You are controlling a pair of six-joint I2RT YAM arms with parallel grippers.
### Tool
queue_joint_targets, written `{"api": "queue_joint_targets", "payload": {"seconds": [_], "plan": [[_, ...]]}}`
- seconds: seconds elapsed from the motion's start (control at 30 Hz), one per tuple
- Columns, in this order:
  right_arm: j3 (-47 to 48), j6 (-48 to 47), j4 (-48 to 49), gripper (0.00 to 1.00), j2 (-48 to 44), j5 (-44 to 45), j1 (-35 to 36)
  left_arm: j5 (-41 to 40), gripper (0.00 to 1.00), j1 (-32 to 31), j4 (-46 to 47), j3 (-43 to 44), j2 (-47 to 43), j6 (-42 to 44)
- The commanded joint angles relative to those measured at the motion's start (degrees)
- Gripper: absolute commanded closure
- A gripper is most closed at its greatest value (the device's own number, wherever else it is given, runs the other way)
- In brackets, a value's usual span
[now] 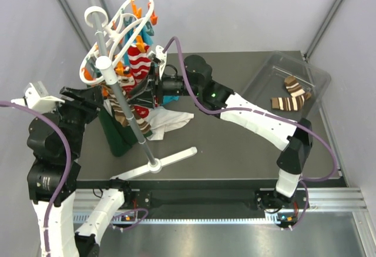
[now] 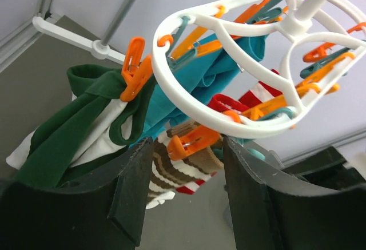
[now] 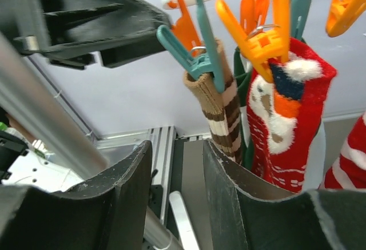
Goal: Clip the socks to the hanger
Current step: Open the clamp at the hanger.
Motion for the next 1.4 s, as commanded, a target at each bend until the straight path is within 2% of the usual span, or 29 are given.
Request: {"api": "queue_joint_targets", "payload": {"seconds": [0.0,0.33,0.47,0.5,0.6,0.9,1.07,1.13,1.2,1.37], "plan": [[-0.23,-1.39,1.17,0.59,-4.54,-0.04,1.76,-2.67,0.44,-0.11,1.42,-0.71,1.45,0.96],[2.14,0.46,2.05,0.62,-1.91,-3.11,1.85,0.05,0.60,-0.20,6.61,-2.56,2.77,1.75],[3.90,1.07,1.78,0.68,-0.50,-4.35,1.85,0.93,0.73,-0.20,7.14,-2.30,2.24,2.02],[3.73,1.51,2.04,0.68,-0.50,-4.78,1.94,1.28,0.83,-0.11,7.31,-2.21,2.15,2.11],[2.85,1.86,2.84,0.69,-0.67,-5.84,1.85,3.04,1.00,-0.11,6.53,-1.07,2.33,2.11],[5.30,2.12,2.22,0.69,1.25,-9.88,1.85,9.63,1.00,-0.20,3.62,2.27,2.51,1.67],[8.73,6.60,5.21,0.68,5.12,-12.78,1.85,11.56,1.00,-0.20,2.57,2.45,2.77,1.58],[9.70,8.36,6.87,0.64,6.26,-13.23,1.77,11.92,1.00,-0.20,2.22,3.15,2.94,1.84],[9.18,8.46,8.81,0.59,6.36,-11.21,1.76,12.35,1.00,-0.20,1.43,3.76,3.03,2.11],[9.17,7.58,12.05,0.56,6.80,-7.34,0.97,14.64,1.00,-0.20,-0.06,4.56,3.29,2.37]]}}
